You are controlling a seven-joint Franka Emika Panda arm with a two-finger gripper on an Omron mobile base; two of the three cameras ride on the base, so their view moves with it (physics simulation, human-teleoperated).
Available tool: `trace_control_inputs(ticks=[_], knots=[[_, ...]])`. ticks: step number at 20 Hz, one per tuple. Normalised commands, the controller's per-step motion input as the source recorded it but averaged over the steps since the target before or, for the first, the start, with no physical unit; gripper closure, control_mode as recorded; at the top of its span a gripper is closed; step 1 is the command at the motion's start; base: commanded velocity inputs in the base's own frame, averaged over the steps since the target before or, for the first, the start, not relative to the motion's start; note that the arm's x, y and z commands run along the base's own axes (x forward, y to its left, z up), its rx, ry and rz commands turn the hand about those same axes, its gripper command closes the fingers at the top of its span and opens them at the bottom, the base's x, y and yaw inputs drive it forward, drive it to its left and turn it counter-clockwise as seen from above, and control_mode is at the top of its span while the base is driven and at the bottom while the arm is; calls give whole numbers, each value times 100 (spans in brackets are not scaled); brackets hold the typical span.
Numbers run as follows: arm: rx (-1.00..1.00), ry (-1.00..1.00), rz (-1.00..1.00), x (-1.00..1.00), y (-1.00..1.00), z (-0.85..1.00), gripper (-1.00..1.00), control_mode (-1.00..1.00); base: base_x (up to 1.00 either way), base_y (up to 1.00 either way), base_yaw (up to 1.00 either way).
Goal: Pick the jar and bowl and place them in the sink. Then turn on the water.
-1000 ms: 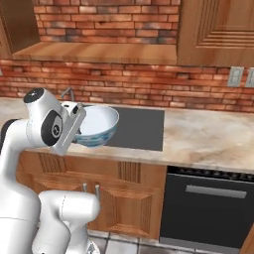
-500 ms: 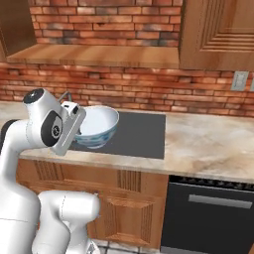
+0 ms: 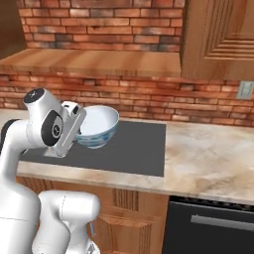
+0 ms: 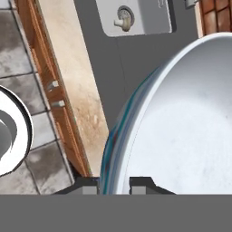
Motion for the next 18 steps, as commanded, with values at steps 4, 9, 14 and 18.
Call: trace_control_inputs(ticks=[4,9,14,18], knots=[[0,0,0,0,0,0,100,100,47,11,2],[0,0,0,0,0,0,100,100,40,5,2],[0,0,0,0,0,0,100,100,26,4,1],[0,0,0,0,0,0,100,100,19,7,0]])
